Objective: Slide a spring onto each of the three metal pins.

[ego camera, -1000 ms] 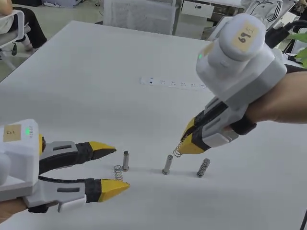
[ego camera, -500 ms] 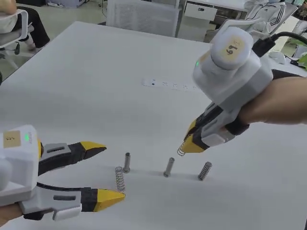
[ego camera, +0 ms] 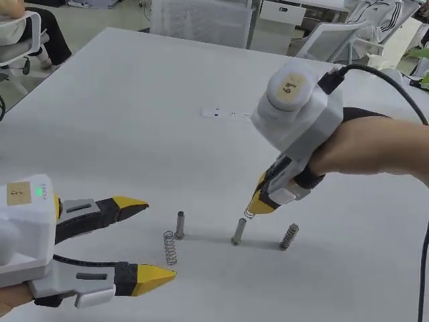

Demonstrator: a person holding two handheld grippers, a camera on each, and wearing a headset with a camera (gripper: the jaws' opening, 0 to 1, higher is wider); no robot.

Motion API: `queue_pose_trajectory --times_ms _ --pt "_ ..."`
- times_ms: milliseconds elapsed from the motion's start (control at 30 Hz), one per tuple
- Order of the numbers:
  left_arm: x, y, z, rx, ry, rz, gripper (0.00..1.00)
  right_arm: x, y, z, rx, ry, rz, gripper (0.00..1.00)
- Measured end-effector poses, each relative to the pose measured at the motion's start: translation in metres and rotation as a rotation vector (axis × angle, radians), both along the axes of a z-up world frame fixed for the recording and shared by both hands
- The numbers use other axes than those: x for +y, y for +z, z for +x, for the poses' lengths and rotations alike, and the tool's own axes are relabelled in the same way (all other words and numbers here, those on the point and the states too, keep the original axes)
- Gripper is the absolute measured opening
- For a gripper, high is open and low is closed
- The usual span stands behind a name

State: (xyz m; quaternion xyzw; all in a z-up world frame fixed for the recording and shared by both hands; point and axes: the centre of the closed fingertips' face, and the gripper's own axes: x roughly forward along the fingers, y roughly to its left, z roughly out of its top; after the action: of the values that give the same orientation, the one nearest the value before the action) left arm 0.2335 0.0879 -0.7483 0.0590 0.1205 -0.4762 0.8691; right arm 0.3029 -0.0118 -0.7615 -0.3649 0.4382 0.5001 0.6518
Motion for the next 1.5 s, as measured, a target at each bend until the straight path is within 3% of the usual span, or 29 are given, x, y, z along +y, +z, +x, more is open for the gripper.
queue_pose_trajectory --times_ms 800,1500 --pt "0.002 0.001 0.002 -0.005 0.001 0.001 0.57 0.004 -0.025 0.001 0.045 -0.006 -0.033 0.08" --pt "0.001 -0.001 0.003 0.002 -0.002 0.003 0.55 0.005 -0.071 0.004 0.055 0.013 -0.101 0.09"
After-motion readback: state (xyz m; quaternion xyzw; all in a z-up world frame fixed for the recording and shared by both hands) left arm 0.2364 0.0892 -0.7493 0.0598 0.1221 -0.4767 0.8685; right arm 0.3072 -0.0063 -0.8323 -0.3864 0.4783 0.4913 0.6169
